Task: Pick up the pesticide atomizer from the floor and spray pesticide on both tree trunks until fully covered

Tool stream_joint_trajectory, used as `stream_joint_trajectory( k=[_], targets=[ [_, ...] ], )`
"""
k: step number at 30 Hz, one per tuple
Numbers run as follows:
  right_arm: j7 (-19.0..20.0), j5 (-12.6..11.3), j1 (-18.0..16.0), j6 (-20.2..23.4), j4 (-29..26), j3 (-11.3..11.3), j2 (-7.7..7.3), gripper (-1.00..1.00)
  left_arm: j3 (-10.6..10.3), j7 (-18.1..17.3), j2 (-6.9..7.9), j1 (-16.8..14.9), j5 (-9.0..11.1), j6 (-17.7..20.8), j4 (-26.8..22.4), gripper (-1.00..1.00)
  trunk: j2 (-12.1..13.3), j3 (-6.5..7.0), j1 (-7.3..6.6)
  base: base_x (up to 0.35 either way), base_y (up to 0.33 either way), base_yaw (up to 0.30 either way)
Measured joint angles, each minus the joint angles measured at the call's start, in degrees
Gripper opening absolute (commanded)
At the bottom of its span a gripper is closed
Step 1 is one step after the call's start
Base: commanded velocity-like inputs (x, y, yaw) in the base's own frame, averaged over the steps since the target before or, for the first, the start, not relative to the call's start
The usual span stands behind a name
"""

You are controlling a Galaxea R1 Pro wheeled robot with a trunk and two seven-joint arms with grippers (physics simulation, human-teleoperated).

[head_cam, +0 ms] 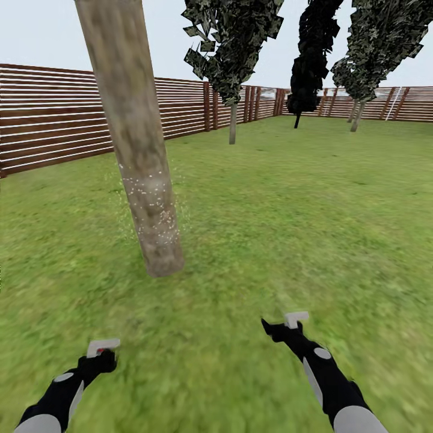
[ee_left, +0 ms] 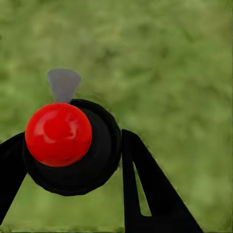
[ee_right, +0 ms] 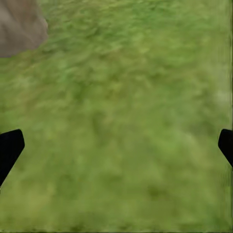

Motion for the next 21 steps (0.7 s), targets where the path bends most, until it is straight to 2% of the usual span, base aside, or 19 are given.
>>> stream_joint_trajectory(
  k=[2, 4, 6, 13, 21],
  targets=[
    [0.01, 0.01, 0.48, -0.13, 0.0, -0.92, -0.02, 1.0, 0.02, 0.68, -0.23, 0.01, 0.3, -0.73, 1.13, -1.0, 0.0, 0.03, 0.0, -0.325, 0.0, -0.043],
    [-0.04, 0.01, 0.57, -0.19, 0.01, -1.12, -0.07, 1.0, 0.12, 0.79, -0.26, 0.0, 0.23, -4.02, 2.37, -1.0, 0.0, 0.15, 0.0, -0.315, 0.0, -0.148],
    [-0.06, 0.06, 0.62, -0.15, 0.08, -1.15, -0.07, 1.0, 0.19, 0.81, -0.19, 0.05, 0.15, -5.03, 2.69, -1.0, 0.0, 0.3, 0.0, -0.125, 0.0, -0.193],
    [-2.67, 0.1, 0.66, -0.19, 1.94, -1.15, -0.08, 1.0, 0.2, 0.46, -0.09, 0.07, 0.28, -5.6, 2.81, -1.0, 0.0, 0.79, 0.0, -0.011, 0.0, -0.216],
    [-2.61, 0.19, 0.66, -0.22, 4.26, -1.05, 0.0, 1.0, 0.21, 0.82, 0.13, 2.05, 0.97, -5.14, 2.33, -1.0, 3.19, 2.45, -1.75, 0.0, 0.0, -0.063]
  ],
)
